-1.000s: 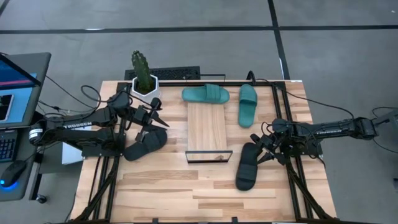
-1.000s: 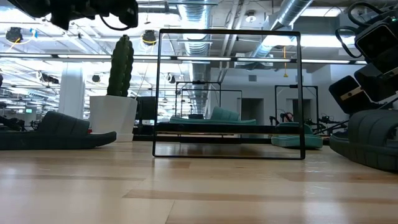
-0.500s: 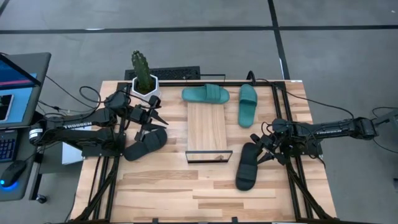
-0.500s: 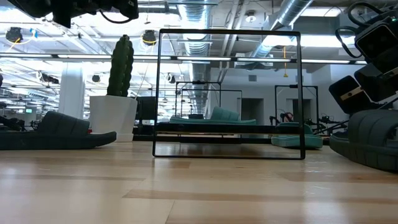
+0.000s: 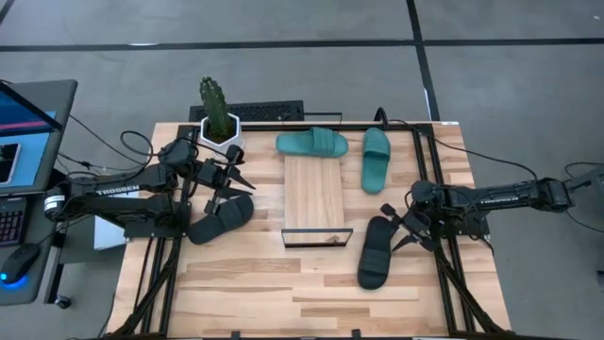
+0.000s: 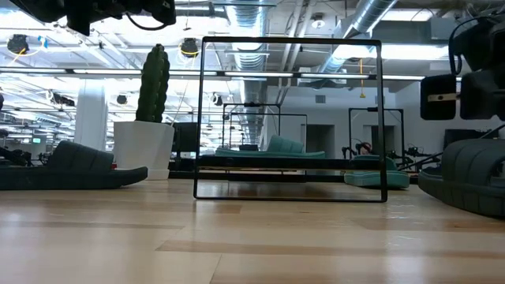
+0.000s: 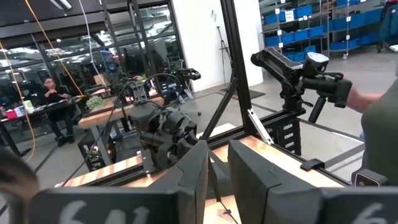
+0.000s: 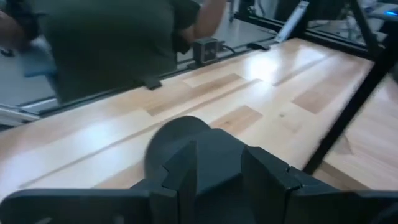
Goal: Pick and place slides into the shelf
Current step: Put the green slide on the shelf
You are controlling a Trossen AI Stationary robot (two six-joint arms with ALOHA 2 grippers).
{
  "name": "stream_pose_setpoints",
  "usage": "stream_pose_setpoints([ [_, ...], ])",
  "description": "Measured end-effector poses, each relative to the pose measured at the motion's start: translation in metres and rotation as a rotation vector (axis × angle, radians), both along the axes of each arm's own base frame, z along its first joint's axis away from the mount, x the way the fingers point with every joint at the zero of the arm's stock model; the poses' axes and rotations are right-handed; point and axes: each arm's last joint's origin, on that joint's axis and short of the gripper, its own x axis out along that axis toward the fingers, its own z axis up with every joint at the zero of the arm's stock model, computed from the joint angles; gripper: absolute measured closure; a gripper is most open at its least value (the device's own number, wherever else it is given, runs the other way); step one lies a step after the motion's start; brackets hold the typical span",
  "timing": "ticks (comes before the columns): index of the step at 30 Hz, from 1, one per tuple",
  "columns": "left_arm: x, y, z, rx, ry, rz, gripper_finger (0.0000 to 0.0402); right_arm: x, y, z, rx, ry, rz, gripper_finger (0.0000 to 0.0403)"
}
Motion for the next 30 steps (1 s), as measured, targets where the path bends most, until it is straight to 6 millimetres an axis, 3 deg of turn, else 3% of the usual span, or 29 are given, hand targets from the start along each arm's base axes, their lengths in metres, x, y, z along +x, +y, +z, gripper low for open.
stream_pose_setpoints([
  [7, 0.000, 0.000, 0.000, -0.004, 0.002, -0.004, 0.0346, 0.002, -0.002, 0.000, -0.038, -0.011, -0.086, 0.0289],
  [14, 0.000, 0.000, 0.000, -0.004, 0.002, -0.005, 0.0346, 0.012, -0.008, 0.019, -0.108, -0.230, -0.321, 0.0289],
  [20, 0.000, 0.000, 0.000, -0.003, 0.002, -0.005, 0.0346, 0.013, -0.009, 0.022, -0.105, -0.254, -0.352, 0.0289],
  [25, 0.000, 0.000, 0.000, -0.005, 0.003, -0.005, 0.0346, 0.013, -0.005, 0.029, 0.204, -0.120, -0.371, 0.0289],
  [30, 0.000, 0.000, -0.001, -0.008, 0.010, -0.005, 0.0346, 0.013, -0.004, 0.039, 0.251, -0.197, -0.366, 0.0290],
])
